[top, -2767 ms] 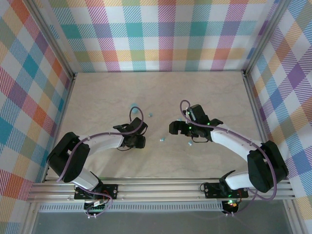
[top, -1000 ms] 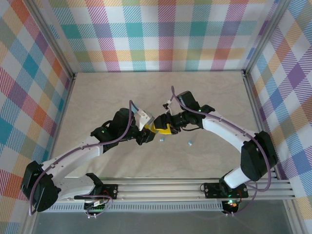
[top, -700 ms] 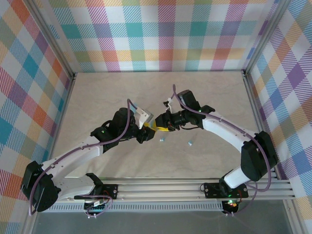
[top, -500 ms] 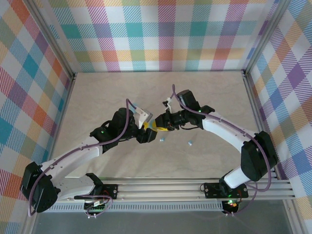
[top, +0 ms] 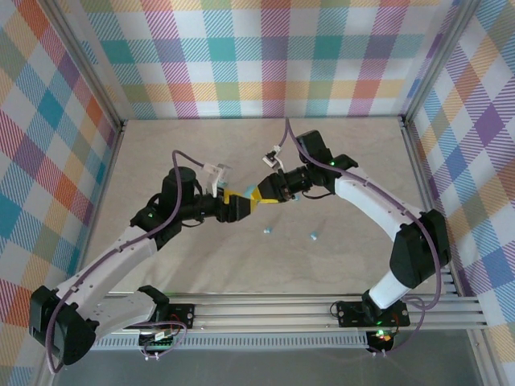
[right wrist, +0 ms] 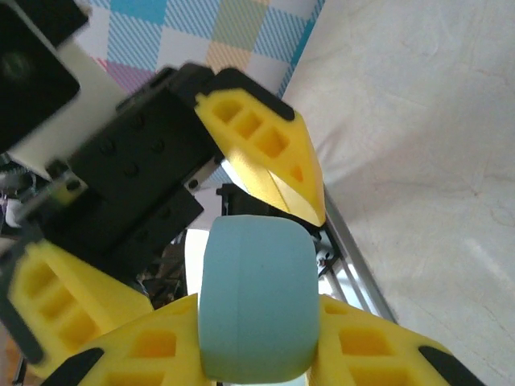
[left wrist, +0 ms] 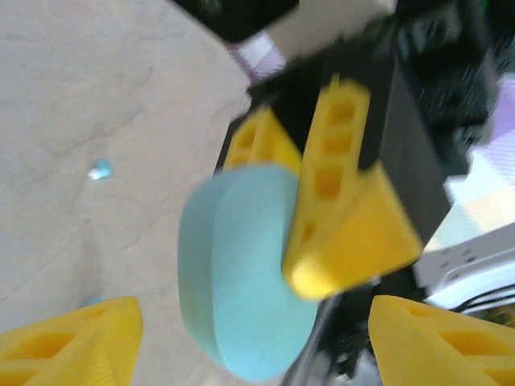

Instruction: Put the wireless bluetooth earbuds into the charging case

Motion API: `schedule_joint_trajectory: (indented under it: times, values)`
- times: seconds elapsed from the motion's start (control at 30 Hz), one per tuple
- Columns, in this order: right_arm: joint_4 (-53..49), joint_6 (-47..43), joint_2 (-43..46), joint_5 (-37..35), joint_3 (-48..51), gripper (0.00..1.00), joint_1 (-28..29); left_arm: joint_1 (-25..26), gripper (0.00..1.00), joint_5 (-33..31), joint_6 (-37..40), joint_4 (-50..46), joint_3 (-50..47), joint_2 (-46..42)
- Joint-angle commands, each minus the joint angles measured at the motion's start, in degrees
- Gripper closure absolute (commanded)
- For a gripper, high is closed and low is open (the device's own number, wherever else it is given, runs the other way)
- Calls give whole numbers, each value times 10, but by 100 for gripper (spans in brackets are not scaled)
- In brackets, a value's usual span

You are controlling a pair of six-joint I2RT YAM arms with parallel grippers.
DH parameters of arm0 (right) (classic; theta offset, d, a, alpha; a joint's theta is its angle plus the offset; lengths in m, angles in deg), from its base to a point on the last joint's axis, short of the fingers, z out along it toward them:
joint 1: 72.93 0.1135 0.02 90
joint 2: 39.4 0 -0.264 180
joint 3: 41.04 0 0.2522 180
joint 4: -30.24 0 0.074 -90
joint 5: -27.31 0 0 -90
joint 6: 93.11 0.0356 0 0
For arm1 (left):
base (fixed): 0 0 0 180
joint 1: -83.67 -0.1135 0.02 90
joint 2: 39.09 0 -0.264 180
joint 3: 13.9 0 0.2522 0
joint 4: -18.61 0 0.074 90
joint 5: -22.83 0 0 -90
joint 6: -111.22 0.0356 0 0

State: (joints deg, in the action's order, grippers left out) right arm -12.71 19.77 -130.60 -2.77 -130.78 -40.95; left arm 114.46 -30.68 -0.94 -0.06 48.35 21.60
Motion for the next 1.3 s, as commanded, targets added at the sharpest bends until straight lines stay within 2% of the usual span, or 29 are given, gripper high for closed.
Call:
schedule_joint_trajectory:
  times: [0.0, 0.1, 0.27, 0.43, 0.6, 0.73, 0.93, 1.17, 1.27]
  values:
    - [-21, -35, -5, 50, -9, 93, -6, -9, 30, 99, -121, 105, 2, 14]
    - [-17, -29, -4, 55, -7, 92, -8, -9, 37, 115, -134, 111, 14, 26]
    - [-7, -13, 1, 47, -4, 91, -17, -12, 47, 99, -127, 76, 24, 33]
    - [-19, -39, 8, 59, 4, 92, -30, -31, 48, 104, -128, 76, 13, 26]
    - [-104, -118, -3, 72, -20, 92, -29, -56, 42, 169, -82, 17, 46, 46]
    - [-103, -132, -1, 98, -21, 91, -29, -56, 42, 224, -45, -17, 72, 71]
    - [-55, -119, 4, 119, -13, 92, -29, -56, 50, 231, -27, -37, 80, 88]
    - [-9, -100, 3, 142, -12, 93, -29, -56, 53, 249, -64, 16, 55, 103]
    - [-3, -96, 1, 144, -14, 93, -30, -57, 60, 255, -76, 34, 52, 103]
